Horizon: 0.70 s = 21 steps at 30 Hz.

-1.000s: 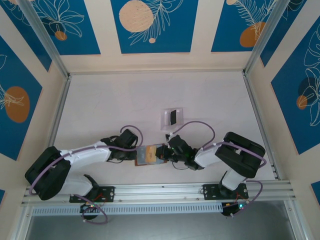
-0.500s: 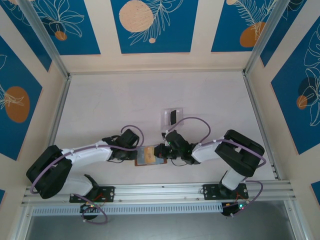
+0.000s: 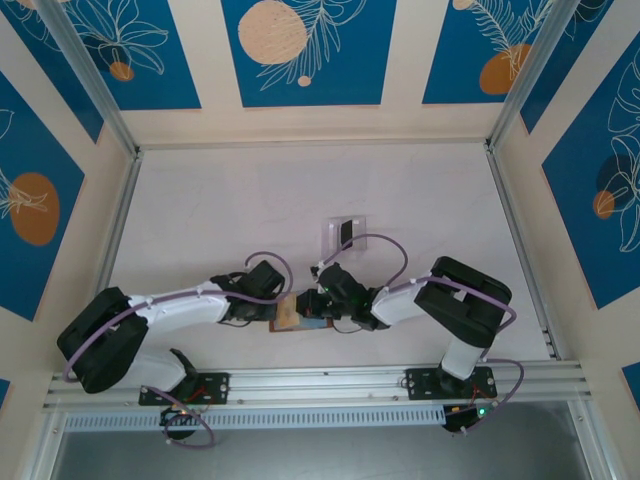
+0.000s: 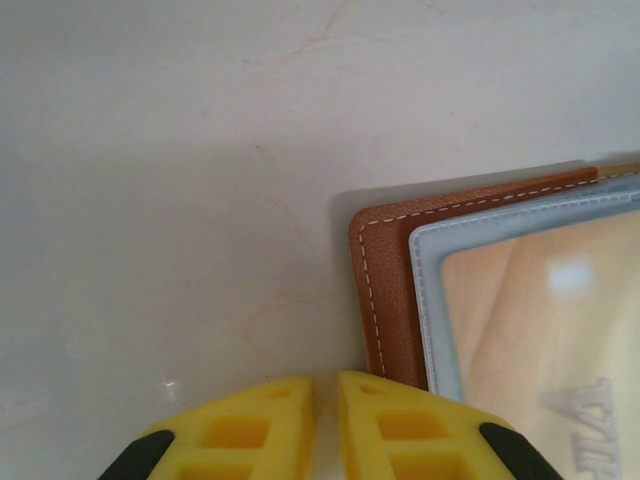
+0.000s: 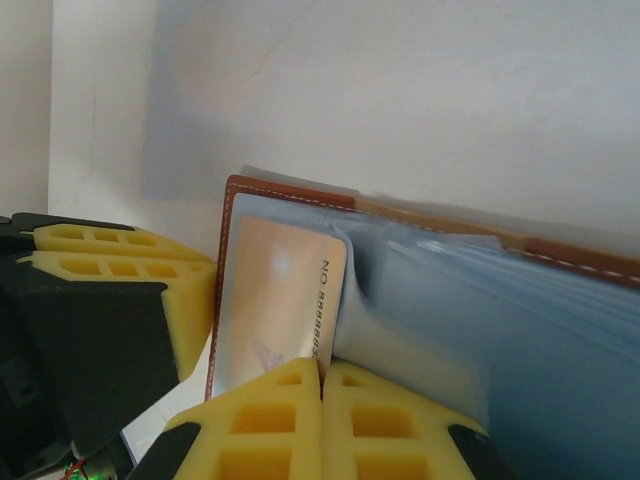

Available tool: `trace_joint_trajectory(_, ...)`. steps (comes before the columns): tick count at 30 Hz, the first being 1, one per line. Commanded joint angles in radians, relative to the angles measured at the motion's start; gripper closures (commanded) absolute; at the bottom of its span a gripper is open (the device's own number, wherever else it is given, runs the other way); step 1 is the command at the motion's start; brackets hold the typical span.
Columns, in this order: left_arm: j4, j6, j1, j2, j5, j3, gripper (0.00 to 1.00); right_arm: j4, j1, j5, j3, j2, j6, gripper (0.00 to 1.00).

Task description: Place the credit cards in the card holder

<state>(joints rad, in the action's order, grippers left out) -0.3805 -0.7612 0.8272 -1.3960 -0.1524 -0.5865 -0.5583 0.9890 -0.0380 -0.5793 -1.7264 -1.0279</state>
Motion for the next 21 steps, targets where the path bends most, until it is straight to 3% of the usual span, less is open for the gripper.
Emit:
trace_joint_trajectory(1, 0.213, -0.029, 0.024, -0.166, 0.081, 0.076, 0.86, 0.091, 0.050, 0.023, -0.022, -0.056, 0.012, 1.00)
trace_joint_trajectory(3, 0.218, -0.035, 0.029, -0.171, 0.080, 0.077, 0.86, 0.105, 0.062, 0.017, -0.030, -0.060, 0.017, 1.00)
trace_joint_trajectory(7, 0.223, -0.054, 0.029, -0.163, 0.068, 0.092, 0.86, 0.166, 0.060, -0.011, -0.028, -0.022, 0.035, 0.88)
trace_joint_trajectory(15, 0.227, -0.081, 0.029, -0.139, 0.045, 0.135, 0.86, 0.569, -0.022, -0.029, -0.123, 0.193, 0.243, 0.63)
trace_joint_trajectory(21, 0.245, -0.090, 0.029, -0.141, 0.050, 0.145, 0.87, 0.796, -0.061, -0.058, -0.251, 0.192, 0.403, 0.64)
